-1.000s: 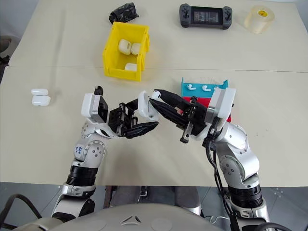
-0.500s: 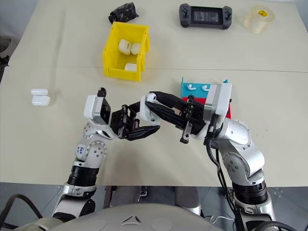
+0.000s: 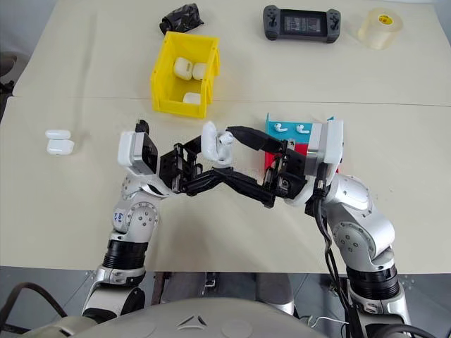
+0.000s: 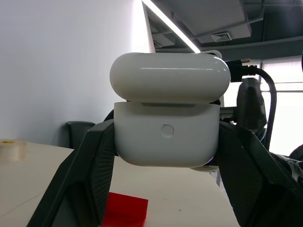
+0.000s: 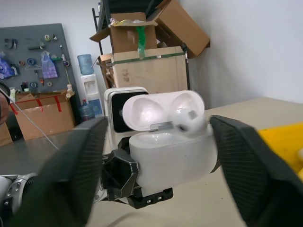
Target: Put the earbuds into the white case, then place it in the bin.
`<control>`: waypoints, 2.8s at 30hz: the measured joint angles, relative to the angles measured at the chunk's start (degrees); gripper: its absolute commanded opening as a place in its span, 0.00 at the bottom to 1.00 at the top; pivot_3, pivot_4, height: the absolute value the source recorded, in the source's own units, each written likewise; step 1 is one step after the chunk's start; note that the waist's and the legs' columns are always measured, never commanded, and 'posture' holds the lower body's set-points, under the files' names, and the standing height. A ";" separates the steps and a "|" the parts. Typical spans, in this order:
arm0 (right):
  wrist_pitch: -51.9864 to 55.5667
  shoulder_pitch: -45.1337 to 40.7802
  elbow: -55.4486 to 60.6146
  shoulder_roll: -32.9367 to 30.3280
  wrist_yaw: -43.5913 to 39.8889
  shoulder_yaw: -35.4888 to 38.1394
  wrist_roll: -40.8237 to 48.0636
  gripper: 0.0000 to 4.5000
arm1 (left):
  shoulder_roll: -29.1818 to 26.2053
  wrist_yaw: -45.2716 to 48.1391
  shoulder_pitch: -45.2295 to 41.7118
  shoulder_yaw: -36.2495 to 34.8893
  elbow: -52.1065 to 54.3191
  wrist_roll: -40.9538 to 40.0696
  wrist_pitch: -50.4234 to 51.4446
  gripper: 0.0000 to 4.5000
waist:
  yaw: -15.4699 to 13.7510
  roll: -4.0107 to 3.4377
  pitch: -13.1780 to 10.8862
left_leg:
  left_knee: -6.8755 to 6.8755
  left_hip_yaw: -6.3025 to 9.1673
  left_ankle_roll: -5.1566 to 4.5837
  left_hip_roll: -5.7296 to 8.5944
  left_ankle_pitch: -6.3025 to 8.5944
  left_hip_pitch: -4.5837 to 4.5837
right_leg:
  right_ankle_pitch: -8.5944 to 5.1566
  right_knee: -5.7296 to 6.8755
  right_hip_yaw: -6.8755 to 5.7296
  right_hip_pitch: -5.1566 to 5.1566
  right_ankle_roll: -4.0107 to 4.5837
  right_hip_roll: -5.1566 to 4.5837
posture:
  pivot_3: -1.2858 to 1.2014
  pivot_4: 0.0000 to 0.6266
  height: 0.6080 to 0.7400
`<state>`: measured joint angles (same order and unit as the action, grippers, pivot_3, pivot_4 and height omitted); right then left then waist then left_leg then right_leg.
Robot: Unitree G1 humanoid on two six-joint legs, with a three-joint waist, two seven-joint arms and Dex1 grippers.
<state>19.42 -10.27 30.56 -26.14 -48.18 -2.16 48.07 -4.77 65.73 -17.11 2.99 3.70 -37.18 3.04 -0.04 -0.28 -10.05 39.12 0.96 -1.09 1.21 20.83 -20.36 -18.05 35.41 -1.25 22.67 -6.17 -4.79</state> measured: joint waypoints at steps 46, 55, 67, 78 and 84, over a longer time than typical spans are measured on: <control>-12.00 19.72 -20.60 -22.64 -15.77 28.83 -19.20 0.99 | -9.49 3.62 11.13 -1.94 8.22 -1.88 -1.71 0.62 | -0.93 -0.22 -0.11 | -0.02 -0.06 0.00 -0.09 -0.03 0.05 | 0.03 -0.35 0.10 -0.21 -0.05 0.04 | 0.52 0.24 1.00; 12.72 -23.71 -29.73 -32.02 -12.87 -2.08 -32.93 0.99 | -9.90 1.38 11.93 -1.91 10.94 -1.79 -2.11 0.62 | -0.30 -0.57 -0.36 | -0.18 0.09 0.08 -0.11 -0.12 -0.27 | 0.00 -0.31 -0.07 0.21 0.08 0.07 | 0.52 0.24 1.00; 0.99 -47.38 -63.02 -24.42 -21.05 -20.71 -52.26 0.99 | -9.56 1.94 12.07 -0.30 9.97 -1.23 -3.30 0.62 | -0.95 -0.57 -0.36 | 0.15 -0.01 -0.10 0.23 -0.07 -1.11 | 0.05 0.12 -0.18 1.04 -0.01 -0.13 | 0.52 0.24 1.00; -12.35 -52.84 -77.35 -19.21 -26.41 -22.60 -59.63 0.99 | -9.29 2.76 12.92 0.40 9.00 -0.85 -5.32 0.62 | 0.21 -0.57 -0.36 | 0.51 -0.04 0.10 0.09 -0.20 -1.04 | 0.05 0.40 -0.15 0.98 0.00 -0.03 | 0.52 0.24 1.00; -12.96 -54.71 -79.51 -15.00 -27.08 -22.32 -60.46 0.99 | -9.05 3.05 13.22 0.50 8.73 -0.82 -6.19 0.62 | 0.42 -0.57 -0.36 | 0.51 -0.07 0.13 0.03 -0.21 -0.97 | 0.05 0.46 -0.09 0.98 0.00 0.02 | 0.52 0.24 1.00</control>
<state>6.46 -64.97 -48.95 -41.13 -75.26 -24.48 -12.39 -13.82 68.77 -3.89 3.48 12.43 -38.00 -3.14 0.38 -0.85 -10.41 39.63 0.89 -0.97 1.24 20.62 -21.33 -18.00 35.88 -1.35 23.65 -6.17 -4.77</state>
